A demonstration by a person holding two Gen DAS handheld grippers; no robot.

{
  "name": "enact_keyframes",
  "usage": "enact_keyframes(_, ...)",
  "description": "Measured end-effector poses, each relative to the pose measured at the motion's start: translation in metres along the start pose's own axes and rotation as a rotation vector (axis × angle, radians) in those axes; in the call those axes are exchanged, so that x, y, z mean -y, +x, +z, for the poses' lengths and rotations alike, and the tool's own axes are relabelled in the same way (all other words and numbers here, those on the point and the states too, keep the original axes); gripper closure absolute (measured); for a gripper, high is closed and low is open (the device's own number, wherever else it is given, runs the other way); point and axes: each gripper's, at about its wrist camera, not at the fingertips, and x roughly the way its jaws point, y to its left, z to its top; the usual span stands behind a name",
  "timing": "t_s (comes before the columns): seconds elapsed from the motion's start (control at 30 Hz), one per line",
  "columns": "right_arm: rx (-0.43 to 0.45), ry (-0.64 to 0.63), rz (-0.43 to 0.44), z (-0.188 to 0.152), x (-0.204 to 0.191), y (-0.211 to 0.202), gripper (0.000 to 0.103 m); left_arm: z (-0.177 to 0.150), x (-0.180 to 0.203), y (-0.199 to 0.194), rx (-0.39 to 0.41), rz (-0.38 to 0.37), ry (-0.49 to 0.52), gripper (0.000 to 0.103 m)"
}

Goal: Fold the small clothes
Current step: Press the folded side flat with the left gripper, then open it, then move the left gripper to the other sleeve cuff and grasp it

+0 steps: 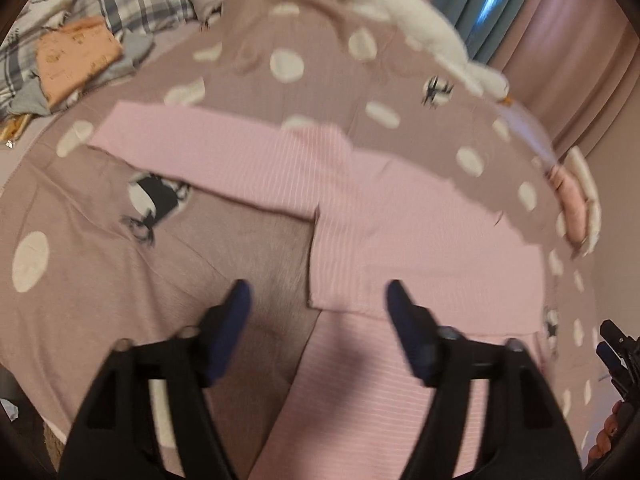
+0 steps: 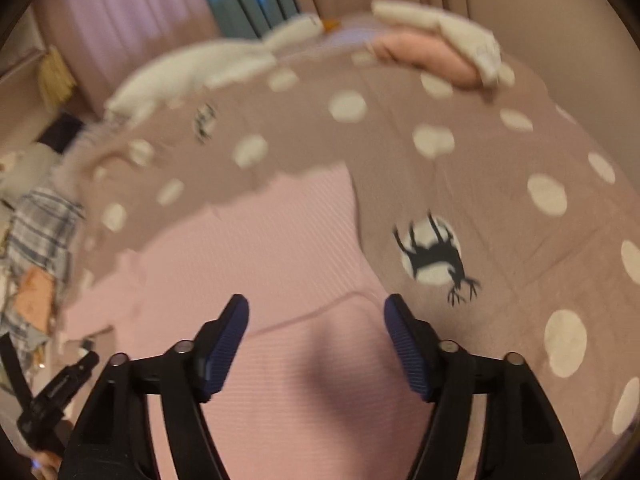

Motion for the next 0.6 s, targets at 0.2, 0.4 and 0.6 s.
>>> enact_keyframes(0.2,0.114,-0.033,0.079,0.002,-0.017,-0.042,0.017,0.009,-0.001,-0.044,0.116,-0.037,-0.031,0.005)
enact_keyframes(0.4,0.211,-0.067,0.103,-0.006,-0.031,-0.065,0.005,0.010,-0.020,-0.067,0.180,-0.050,-0.091,0.000)
enact_keyframes(0.6,0.275,-0.114,0.087,-0.016,-0.038,-0.076,0.004,0.008,-0.041,-0.066,0.175,0.011,-0.131,0.000)
